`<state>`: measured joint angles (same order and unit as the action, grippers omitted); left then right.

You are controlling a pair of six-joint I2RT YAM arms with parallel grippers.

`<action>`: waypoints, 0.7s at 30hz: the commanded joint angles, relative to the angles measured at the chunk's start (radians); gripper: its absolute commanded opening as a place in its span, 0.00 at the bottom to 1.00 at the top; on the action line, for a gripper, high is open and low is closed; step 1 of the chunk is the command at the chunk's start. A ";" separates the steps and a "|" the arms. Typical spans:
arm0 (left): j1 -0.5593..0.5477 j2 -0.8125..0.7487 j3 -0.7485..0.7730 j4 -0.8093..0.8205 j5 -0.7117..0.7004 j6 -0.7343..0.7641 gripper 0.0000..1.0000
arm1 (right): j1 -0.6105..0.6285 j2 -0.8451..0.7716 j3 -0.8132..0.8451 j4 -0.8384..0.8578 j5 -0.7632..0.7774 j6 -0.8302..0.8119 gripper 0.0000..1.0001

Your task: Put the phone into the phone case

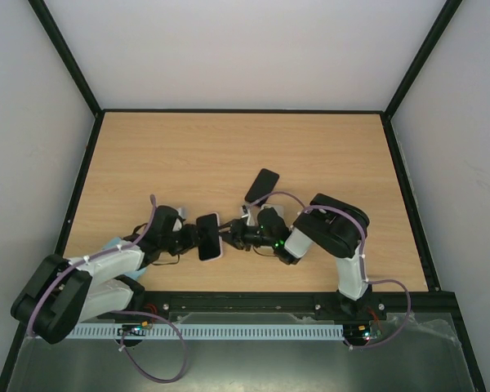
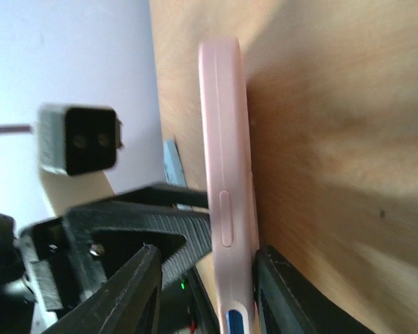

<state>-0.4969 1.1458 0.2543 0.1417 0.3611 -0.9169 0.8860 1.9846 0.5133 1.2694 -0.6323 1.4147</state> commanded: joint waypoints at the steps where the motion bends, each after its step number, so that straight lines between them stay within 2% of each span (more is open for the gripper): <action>1: -0.023 0.018 -0.021 0.022 0.076 0.010 0.37 | 0.056 -0.032 0.069 -0.100 -0.161 -0.120 0.37; 5: -0.023 0.017 -0.018 0.024 0.076 0.004 0.35 | 0.056 -0.101 0.136 -0.428 -0.085 -0.317 0.33; 10: -0.023 0.016 -0.015 0.015 0.069 -0.005 0.34 | 0.052 -0.162 0.151 -0.515 -0.038 -0.371 0.23; 14: -0.021 0.006 -0.015 0.013 0.069 -0.026 0.36 | 0.041 -0.179 0.123 -0.482 -0.013 -0.358 0.15; 17: 0.003 -0.005 -0.010 0.021 0.104 -0.029 0.48 | 0.028 -0.179 0.082 -0.370 -0.022 -0.313 0.08; 21: 0.118 -0.058 -0.014 0.038 0.219 -0.022 0.60 | 0.010 -0.219 0.022 -0.244 -0.035 -0.265 0.06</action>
<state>-0.4709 1.1458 0.2470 0.1722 0.4553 -0.9375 0.9134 1.8431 0.5808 0.8257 -0.6544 1.1145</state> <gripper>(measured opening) 0.552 0.100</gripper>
